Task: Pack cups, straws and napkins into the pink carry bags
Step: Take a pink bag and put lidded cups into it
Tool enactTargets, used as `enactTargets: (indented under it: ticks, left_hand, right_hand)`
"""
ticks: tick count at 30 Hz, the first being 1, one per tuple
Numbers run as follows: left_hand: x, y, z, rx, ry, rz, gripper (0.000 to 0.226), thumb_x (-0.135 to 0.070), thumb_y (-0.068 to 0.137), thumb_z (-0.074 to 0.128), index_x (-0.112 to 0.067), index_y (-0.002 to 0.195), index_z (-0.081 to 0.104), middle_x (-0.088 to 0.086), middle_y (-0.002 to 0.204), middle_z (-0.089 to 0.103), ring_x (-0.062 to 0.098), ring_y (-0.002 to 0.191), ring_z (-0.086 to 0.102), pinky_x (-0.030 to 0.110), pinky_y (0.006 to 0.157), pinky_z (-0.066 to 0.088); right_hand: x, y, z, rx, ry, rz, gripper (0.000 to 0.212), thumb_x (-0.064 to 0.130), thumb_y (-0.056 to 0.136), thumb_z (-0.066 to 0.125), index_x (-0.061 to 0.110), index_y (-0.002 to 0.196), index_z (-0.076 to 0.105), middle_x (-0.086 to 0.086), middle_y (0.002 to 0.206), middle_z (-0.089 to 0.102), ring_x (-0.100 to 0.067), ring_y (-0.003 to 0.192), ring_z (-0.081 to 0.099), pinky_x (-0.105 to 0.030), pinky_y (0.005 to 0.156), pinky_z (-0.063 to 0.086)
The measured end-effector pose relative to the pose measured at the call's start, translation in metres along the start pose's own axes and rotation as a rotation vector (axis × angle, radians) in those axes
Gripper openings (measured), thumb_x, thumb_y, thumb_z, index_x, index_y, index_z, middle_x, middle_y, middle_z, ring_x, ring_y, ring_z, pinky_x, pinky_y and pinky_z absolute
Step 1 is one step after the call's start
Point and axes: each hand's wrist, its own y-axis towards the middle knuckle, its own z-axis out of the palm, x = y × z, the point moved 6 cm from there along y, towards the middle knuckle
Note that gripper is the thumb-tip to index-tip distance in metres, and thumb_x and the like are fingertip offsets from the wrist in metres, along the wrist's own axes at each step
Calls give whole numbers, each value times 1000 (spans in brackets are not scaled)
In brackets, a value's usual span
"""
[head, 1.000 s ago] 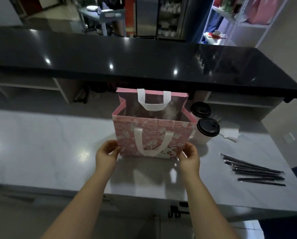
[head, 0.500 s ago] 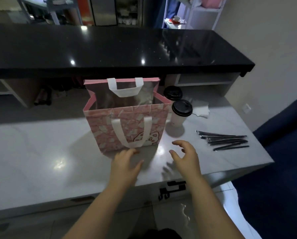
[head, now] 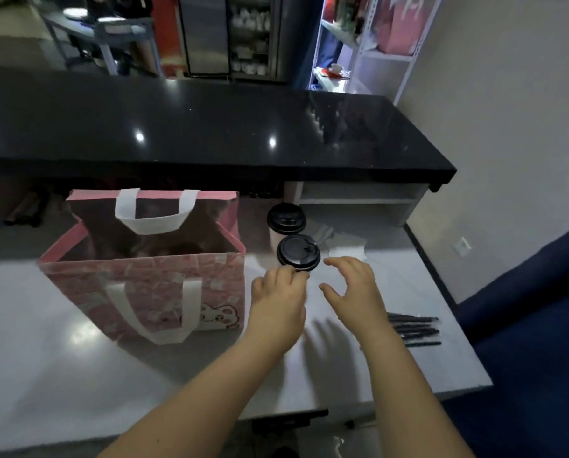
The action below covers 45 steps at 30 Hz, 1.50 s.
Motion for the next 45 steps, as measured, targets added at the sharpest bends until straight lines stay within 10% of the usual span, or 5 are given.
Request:
enactTargets:
  ticks: [10, 27, 38, 45]
  left_hand:
    - [3, 91, -62, -212, 153, -230, 53, -21, 87, 53, -28, 139, 42, -2, 141, 41, 21, 129, 34, 37, 101, 30]
    - [68, 91, -191, -443, 66, -273, 41, -19, 81, 63, -29, 121, 60, -3, 120, 58, 25, 116, 47, 44, 96, 34]
    - [232, -3, -207, 24, -323, -164, 16, -43, 70, 82, -44, 79, 68, -27, 83, 66, -7, 78, 63, 20, 68, 54]
    - [247, 19, -204, 105, -31, 151, 90, -73, 55, 65, -40, 135, 44, -19, 132, 50, 7, 126, 44, 38, 105, 38]
  right_hand:
    - [18, 79, 64, 414, -329, -241, 82, 43, 78, 67, 36, 148, 24, -7, 157, 19, -38, 140, 19, -47, 115, 23]
    - [132, 133, -54, 2, -72, -494, 70, 30, 75, 74, 34, 139, 47, -5, 146, 34, -29, 130, 28, -46, 106, 37]
    - [269, 112, -25, 79, 158, -530, 73, 37, 73, 75, 52, 136, 40, 19, 138, 31, -9, 129, 27, -19, 99, 27]
    - [317, 73, 29, 122, -6, -484, 70, 33, 70, 79, 42, 134, 49, 15, 132, 38, -10, 122, 34, -23, 99, 37]
